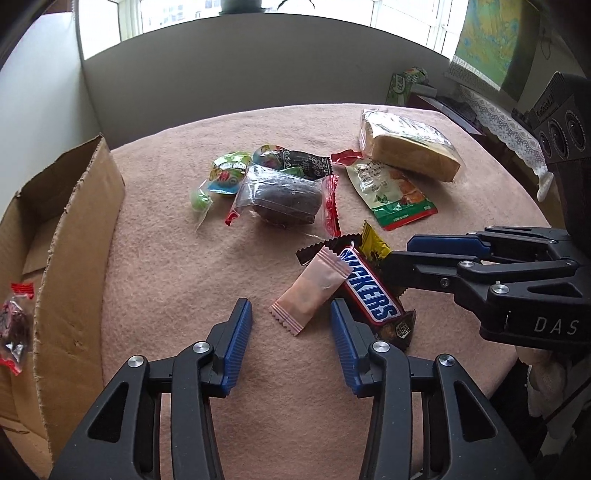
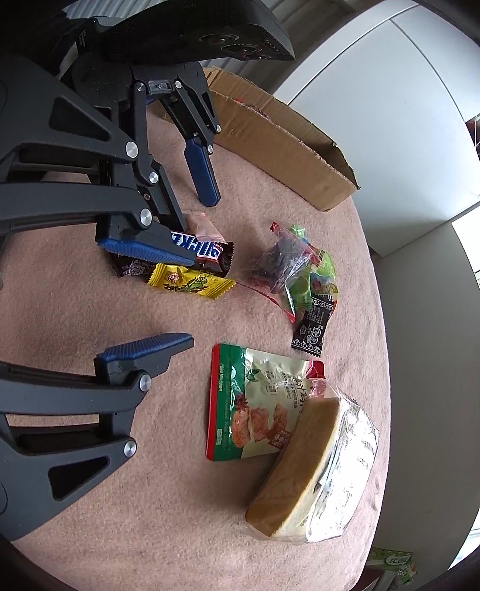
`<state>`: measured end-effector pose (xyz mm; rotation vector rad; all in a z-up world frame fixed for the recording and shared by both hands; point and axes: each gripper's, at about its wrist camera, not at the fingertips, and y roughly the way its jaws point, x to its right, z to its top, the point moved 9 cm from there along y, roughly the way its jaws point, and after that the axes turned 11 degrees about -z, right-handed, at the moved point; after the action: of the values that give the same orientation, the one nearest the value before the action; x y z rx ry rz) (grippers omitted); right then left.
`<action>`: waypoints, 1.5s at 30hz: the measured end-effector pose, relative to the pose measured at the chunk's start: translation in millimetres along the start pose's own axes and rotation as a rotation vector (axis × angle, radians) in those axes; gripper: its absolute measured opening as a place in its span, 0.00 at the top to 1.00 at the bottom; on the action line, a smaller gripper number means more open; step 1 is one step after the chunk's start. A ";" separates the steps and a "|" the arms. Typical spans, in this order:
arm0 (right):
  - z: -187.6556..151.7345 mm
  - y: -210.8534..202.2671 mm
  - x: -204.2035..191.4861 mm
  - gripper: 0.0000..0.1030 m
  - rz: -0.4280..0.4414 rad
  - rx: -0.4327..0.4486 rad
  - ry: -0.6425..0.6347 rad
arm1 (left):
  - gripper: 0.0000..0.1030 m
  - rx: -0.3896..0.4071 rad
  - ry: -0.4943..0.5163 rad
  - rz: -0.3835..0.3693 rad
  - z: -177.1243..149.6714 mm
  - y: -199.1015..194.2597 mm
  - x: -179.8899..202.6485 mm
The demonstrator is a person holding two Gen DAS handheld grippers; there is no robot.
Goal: Organize snacks
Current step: 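Grasp the pink wrapped candy with left tool while right tool grasps the yellow packet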
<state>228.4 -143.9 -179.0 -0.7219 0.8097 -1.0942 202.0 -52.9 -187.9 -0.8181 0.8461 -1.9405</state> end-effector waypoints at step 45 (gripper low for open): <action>-3.8 6.5 -2.0 0.74 -0.181 0.043 -0.216 | 0.96 0.005 -0.088 0.009 16.1 5.7 -13.4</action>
<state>227.8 -140.6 -185.9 -0.8735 0.5435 -1.1681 223.0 -47.4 -186.4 -0.8896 0.7909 -1.8837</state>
